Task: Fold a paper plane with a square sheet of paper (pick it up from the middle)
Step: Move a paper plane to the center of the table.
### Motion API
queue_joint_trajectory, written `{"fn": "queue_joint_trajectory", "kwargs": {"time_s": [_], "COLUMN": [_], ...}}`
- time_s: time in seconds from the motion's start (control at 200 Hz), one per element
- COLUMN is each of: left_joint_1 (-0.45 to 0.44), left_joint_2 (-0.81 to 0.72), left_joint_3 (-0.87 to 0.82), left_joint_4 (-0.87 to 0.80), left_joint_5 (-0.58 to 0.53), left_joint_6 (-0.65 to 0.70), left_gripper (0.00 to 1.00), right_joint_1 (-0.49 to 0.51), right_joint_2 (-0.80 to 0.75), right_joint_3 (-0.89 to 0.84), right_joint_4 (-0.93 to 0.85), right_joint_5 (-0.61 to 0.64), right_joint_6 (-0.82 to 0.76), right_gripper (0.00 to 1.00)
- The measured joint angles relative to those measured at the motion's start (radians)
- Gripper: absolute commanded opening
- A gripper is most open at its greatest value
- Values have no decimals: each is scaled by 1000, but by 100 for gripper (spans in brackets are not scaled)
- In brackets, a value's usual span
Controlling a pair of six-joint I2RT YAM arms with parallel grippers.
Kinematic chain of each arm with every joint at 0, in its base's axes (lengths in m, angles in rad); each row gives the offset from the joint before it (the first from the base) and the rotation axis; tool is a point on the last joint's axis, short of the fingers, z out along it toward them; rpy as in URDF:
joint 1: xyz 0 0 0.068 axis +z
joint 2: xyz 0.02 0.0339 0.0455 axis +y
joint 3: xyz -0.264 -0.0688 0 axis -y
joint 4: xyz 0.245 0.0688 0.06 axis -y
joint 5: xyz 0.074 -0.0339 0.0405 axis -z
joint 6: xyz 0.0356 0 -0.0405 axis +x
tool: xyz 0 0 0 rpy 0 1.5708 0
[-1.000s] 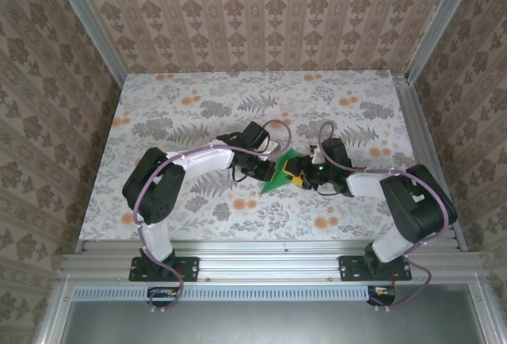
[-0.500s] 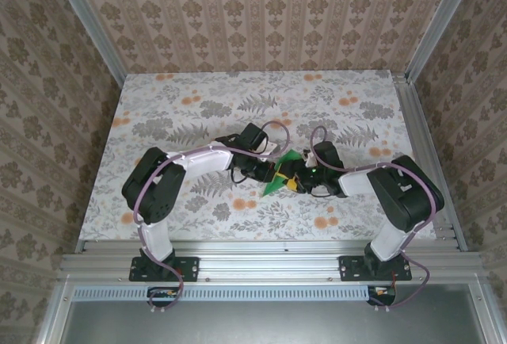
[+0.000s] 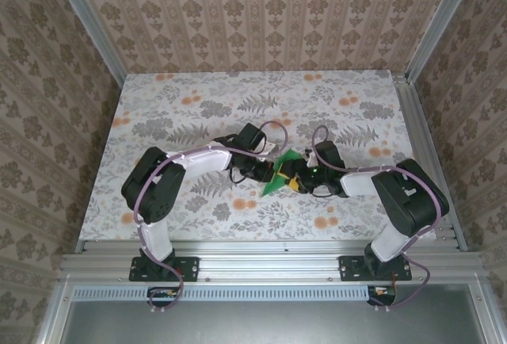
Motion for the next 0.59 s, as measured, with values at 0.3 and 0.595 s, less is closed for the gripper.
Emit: {"fn": "queue_joint_trajectory", "kwargs": {"time_s": [0.3,0.595], "left_joint_1": [0,0], "left_joint_2": [0,0], "left_joint_3": [-6,-13], "left_joint_4": [7,24], "left_joint_5": [11,22], "left_joint_6": [-2,-12], "left_gripper": [6,6], "right_joint_1": [0,14], "right_joint_2": [14,56], "right_joint_3": [5,6], "right_joint_4": [8,106], "right_joint_5": [1,-14], "right_joint_6": [5,63], "right_gripper": [58,53]}}
